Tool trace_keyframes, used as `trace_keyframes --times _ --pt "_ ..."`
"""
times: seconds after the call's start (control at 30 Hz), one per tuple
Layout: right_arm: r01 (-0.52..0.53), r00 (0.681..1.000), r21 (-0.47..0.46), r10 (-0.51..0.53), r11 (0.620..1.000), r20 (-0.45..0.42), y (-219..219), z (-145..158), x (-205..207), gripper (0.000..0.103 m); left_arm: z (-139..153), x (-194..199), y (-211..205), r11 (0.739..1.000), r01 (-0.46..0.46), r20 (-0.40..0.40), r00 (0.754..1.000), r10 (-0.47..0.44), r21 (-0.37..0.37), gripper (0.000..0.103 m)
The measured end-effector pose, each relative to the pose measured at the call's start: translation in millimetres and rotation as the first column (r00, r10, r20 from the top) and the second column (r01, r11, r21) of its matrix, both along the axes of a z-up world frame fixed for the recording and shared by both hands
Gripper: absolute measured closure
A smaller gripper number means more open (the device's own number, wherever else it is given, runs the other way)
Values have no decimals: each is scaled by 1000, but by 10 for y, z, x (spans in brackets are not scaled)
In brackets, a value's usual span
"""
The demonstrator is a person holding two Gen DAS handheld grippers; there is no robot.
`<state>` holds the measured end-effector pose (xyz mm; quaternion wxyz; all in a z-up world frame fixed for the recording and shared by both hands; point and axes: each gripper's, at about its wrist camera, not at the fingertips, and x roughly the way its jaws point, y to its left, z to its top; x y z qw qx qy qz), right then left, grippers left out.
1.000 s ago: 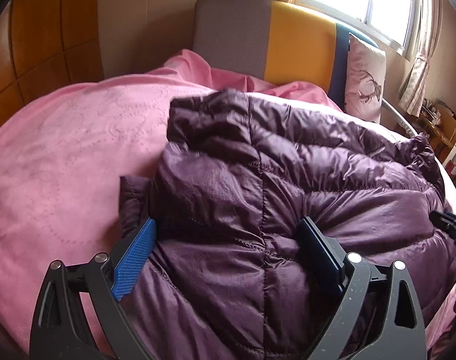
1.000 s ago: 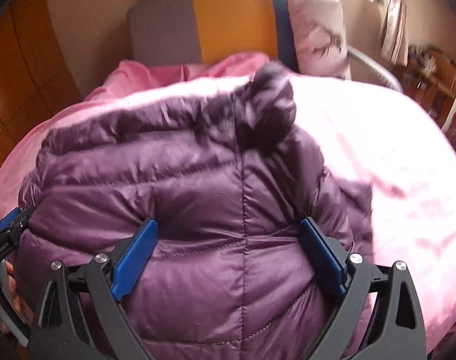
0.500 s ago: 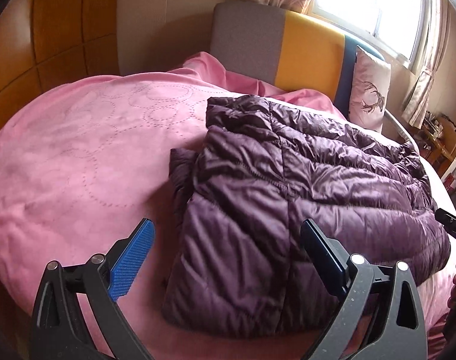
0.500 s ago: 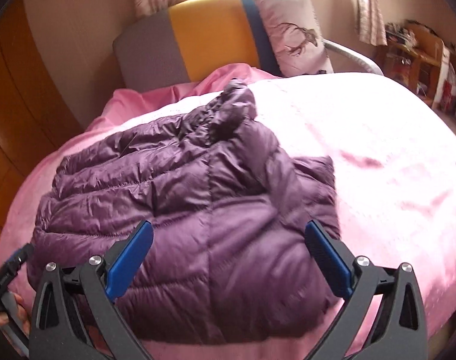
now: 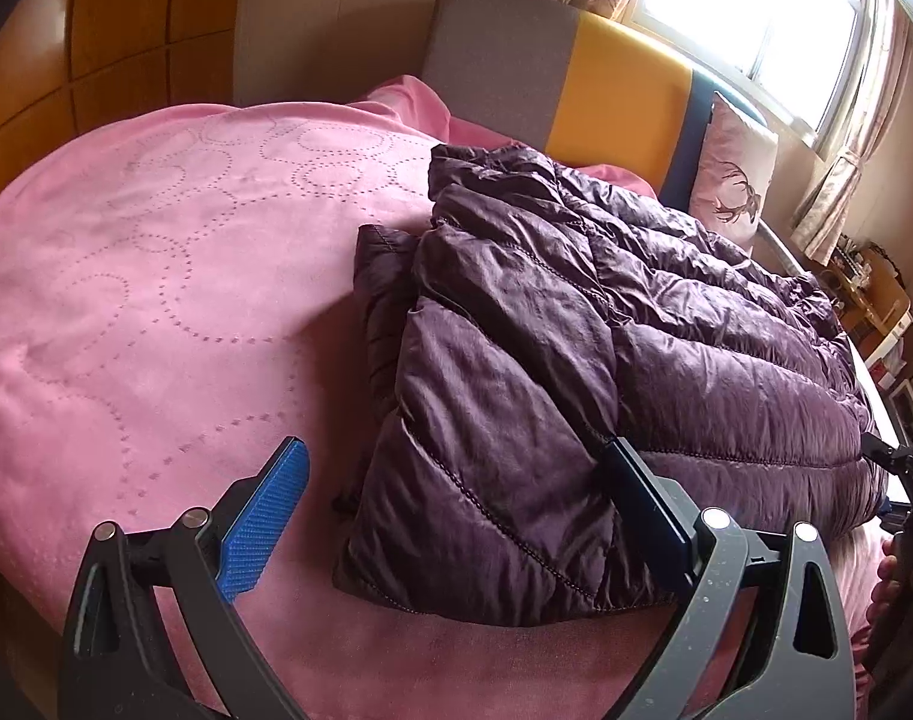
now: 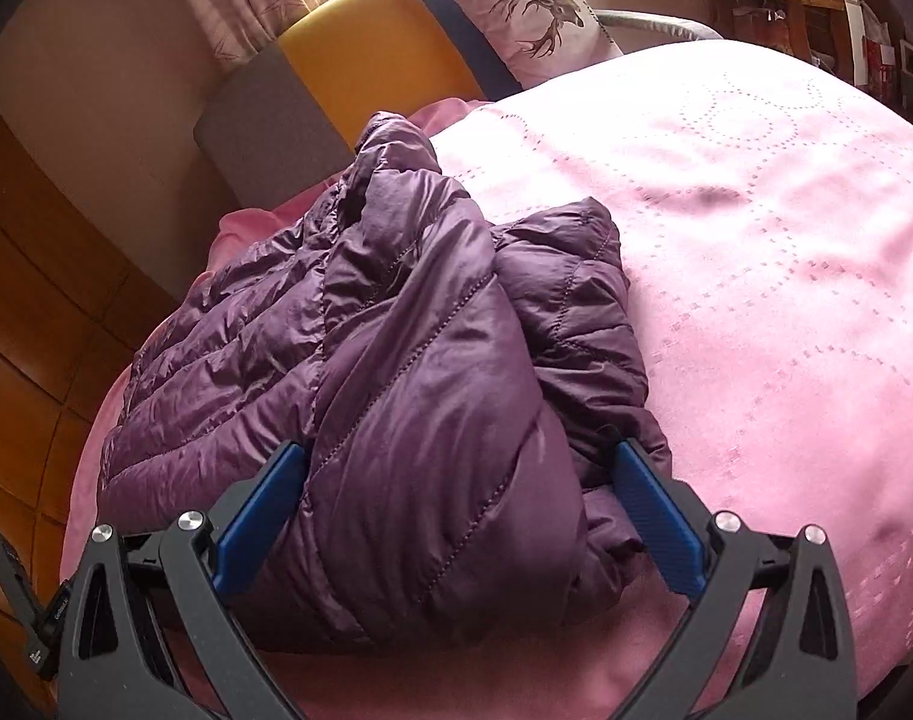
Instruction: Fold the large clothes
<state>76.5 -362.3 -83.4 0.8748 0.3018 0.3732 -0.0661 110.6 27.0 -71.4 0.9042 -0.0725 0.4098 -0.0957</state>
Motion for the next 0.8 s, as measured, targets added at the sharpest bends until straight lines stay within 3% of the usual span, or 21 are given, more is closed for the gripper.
trace_keyframes --times 0.23,0.27,0.37,0.43,0.5,0.57,0.6,0.67,0.8 --pt "27 1000 62 -27 998 9 -148 -6 -143 2 -42 61 22 999 28 -5 1000 -28 -30 6" --pt "22 1000 66 -22 998 2 -157 -39 -131 2 -56 78 30 998 37 -9 999 -37 -50 6" --pt "7 1000 36 -7 999 -14 -105 -71 -64 4 -133 148 77 983 82 -46 995 -91 -166 20" --pt "-13 1000 28 13 1000 -20 -74 -90 -42 19 -164 167 118 964 119 -46 990 -134 -236 32" --pt "-42 999 43 42 998 -9 -32 -74 -51 43 -178 175 160 949 139 -50 986 -159 -282 45" --pt "-59 998 42 59 997 -1 -5 -32 -83 53 -188 182 236 933 150 -56 983 -177 -327 64" --pt "-66 998 45 66 997 2 2 -13 -108 59 -193 179 271 924 153 -59 981 -185 -350 67" --pt "-86 996 55 86 995 10 -1 25 -171 66 -199 159 343 904 161 -61 978 -201 -397 74" --pt "-132 991 63 131 989 21 -29 105 -381 71 -205 15 362 886 194 -56 970 -238 -420 76"
